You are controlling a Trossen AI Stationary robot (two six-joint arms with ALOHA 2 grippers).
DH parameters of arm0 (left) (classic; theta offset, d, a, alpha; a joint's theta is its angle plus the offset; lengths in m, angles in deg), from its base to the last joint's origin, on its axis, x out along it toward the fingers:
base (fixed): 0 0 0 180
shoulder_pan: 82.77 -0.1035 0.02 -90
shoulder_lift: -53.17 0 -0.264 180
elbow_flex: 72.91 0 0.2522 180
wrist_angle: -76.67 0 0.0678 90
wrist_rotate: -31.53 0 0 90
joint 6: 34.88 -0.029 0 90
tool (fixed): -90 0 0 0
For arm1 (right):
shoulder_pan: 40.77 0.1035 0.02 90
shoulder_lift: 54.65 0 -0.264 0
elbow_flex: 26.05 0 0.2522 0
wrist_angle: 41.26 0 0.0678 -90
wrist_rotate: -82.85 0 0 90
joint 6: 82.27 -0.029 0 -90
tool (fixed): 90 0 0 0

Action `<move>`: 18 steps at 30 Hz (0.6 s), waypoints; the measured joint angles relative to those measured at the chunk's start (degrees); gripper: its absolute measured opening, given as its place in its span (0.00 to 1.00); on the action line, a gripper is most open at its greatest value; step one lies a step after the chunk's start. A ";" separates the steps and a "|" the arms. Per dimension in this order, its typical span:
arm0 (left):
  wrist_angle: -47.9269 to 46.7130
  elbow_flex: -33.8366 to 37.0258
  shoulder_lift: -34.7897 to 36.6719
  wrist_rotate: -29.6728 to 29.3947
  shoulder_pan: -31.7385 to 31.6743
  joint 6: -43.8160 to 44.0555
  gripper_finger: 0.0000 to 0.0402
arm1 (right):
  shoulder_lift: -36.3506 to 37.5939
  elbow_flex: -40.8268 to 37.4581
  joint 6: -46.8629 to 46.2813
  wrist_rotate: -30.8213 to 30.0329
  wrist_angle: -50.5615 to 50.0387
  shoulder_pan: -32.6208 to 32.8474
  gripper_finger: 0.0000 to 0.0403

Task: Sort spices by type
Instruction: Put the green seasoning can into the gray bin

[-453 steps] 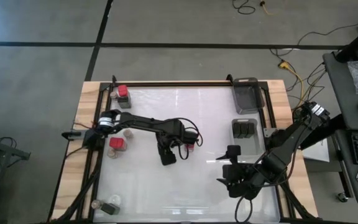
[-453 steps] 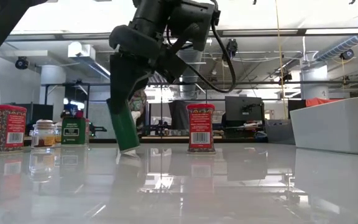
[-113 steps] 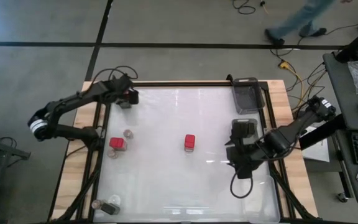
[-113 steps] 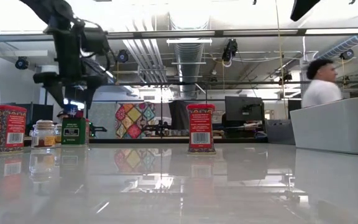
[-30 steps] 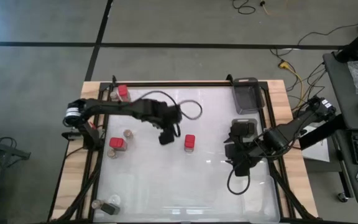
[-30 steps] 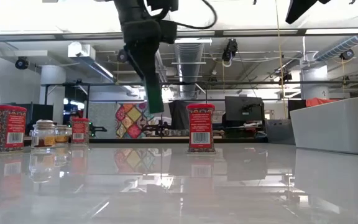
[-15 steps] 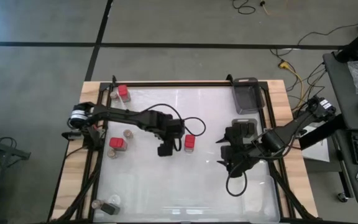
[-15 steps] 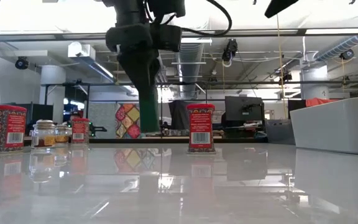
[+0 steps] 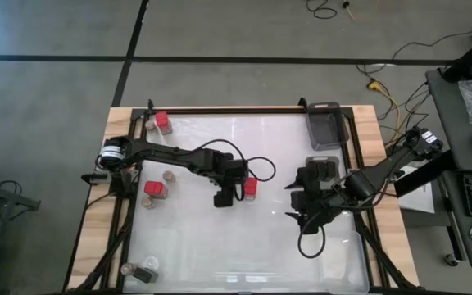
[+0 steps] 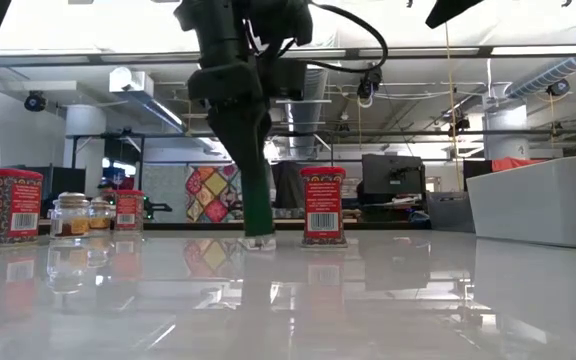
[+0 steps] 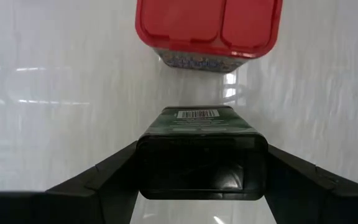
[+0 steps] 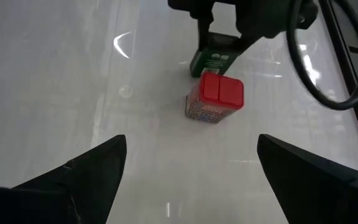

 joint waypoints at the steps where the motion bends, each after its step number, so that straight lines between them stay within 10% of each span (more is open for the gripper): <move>1: 0.01 0.00 0.04 0.01 0.00 0.01 0.69 | 0.00 0.00 0.32 0.10 0.04 0.00 0.88; 18: 1.77 -0.76 0.35 1.05 0.00 -0.31 0.83 | -5.82 -0.31 -2.34 -3.34 2.19 -0.69 0.90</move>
